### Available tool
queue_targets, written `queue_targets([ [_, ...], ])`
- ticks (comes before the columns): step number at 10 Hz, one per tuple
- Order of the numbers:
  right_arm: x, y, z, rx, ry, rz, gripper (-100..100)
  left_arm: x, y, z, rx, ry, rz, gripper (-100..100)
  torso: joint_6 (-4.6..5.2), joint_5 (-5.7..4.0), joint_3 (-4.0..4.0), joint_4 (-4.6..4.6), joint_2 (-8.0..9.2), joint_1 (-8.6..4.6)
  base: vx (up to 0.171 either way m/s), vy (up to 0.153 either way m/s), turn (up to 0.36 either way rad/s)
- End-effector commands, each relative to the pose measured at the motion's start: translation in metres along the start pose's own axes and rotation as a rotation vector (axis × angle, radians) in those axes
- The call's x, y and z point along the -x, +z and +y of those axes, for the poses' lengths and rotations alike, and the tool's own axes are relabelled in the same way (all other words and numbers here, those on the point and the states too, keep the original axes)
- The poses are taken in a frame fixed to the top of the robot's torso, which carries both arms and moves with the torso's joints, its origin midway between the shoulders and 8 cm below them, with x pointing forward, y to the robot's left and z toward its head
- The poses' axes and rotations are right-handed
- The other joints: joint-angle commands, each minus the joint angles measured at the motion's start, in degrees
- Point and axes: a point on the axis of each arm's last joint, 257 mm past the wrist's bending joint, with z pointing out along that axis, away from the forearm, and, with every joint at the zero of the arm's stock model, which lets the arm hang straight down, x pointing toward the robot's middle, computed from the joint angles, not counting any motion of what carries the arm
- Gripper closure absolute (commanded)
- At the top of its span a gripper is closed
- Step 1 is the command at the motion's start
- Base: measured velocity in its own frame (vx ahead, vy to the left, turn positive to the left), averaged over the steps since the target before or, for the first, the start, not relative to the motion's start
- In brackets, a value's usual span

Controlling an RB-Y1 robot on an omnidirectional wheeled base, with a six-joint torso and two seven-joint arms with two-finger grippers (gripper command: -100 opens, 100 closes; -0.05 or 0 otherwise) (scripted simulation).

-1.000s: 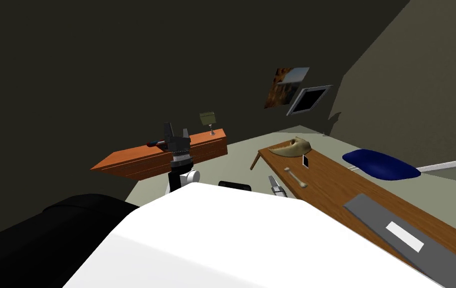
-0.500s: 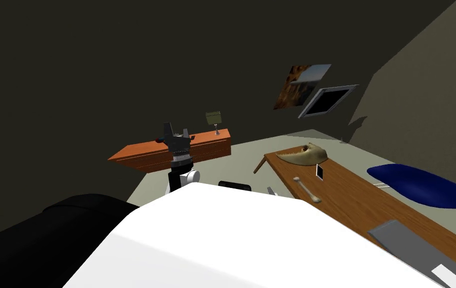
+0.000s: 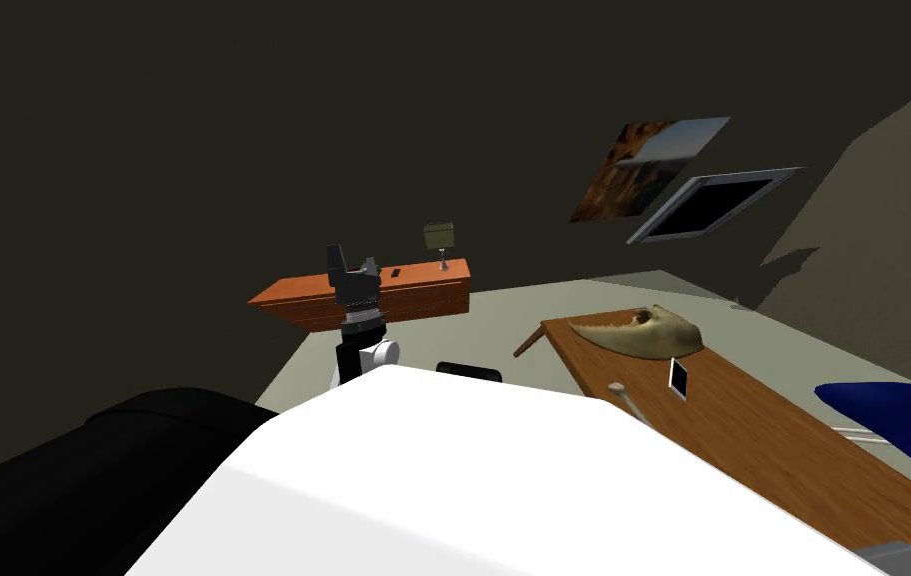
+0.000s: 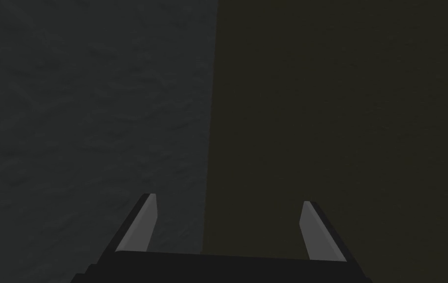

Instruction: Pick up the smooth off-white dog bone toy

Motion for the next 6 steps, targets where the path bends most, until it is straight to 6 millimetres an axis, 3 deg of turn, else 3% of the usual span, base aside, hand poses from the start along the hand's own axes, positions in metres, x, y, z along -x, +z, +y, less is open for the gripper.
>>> queue_targets([
  [1, -0.028, -0.026, -0.03, -0.07, -0.039, 0.083, -100, 0.0, 0.0, 0.0, 0.0, 0.0, 0.0, 0, 0.0, 0.0, 0.0, 0.0, 0.0, 0.0, 0.09, -0.006, 0.283],
  [2, -0.032, -0.03, -0.036, -0.084, -0.038, 0.093, -100, 0.0, 0.0, 0.0, 0.0, 0.0, 0.0, 0, -0.04, 0.01, -0.01, 0.0, -0.03, -0.01, 0.081, -0.018, 0.17],
  [3, -0.054, -0.055, -0.061, -0.141, -0.071, 0.168, -100, 0.0, 0.0, 0.0, 0.0, 0.0, 0.0, 0, 0.01, -0.01, 0.0, 0.0, 0.0, -0.02, 0.084, -0.018, 0.264],
  [4, -0.056, -0.058, -0.065, -0.149, -0.071, 0.173, -100, 0.0, 0.0, 0.0, 0.0, 0.0, 0.0, 0, -0.03, 0.0, 0.0, 0.0, -0.01, -0.04, 0.074, -0.017, 0.149],
  [6, -0.093, -0.115, -0.112, -0.258, -0.133, 0.324, -100, 0.0, 0.0, 0.0, 0.0, 0.0, 0.0, 0, -0.04, 0.01, 0.01, 0.0, 0.02, -0.03, 0.093, -0.021, 0.372],
])
